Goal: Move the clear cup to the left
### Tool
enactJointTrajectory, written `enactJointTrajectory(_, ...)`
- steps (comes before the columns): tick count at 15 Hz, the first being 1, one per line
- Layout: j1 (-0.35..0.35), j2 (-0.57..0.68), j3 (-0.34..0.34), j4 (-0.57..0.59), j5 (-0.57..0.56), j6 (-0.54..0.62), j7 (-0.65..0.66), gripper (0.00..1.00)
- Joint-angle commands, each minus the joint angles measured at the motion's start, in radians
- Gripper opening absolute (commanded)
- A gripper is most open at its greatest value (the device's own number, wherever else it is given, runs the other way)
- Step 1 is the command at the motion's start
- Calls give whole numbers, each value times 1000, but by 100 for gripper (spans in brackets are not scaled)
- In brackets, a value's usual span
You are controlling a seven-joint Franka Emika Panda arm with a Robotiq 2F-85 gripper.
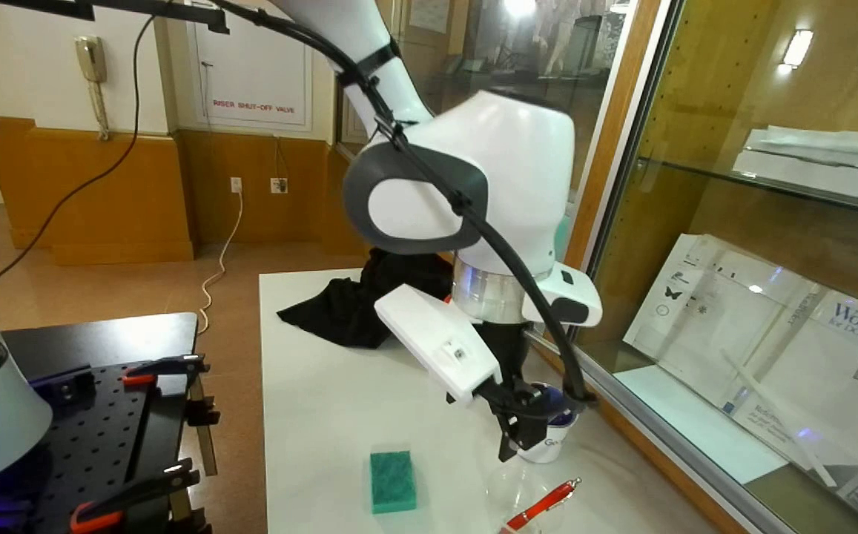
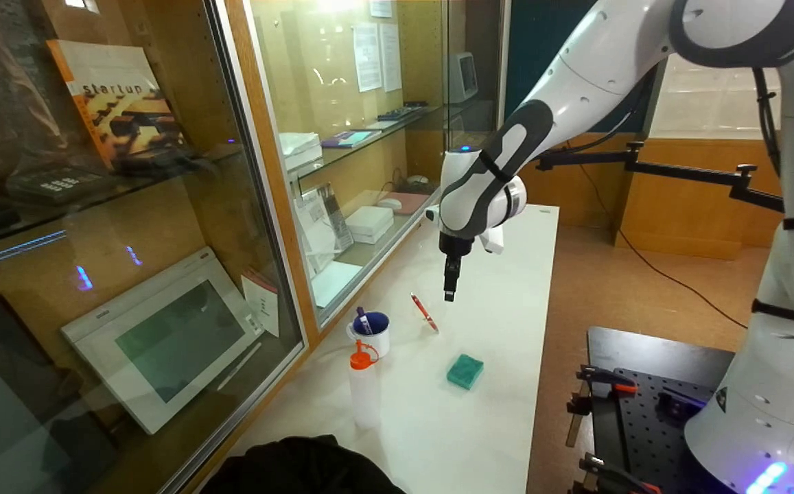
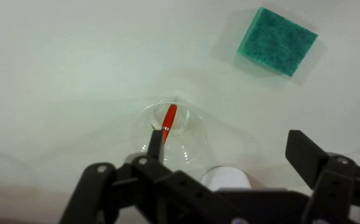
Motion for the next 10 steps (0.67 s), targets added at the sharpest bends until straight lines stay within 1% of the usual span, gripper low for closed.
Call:
enactJointTrajectory(1,-65,118,61,98,-18,19,-5,100)
enactJointTrajectory(4,-95,191,92,154,-46,28,-2,100)
enactJointTrajectory(10,-109,295,127,228,-111,68,18,100)
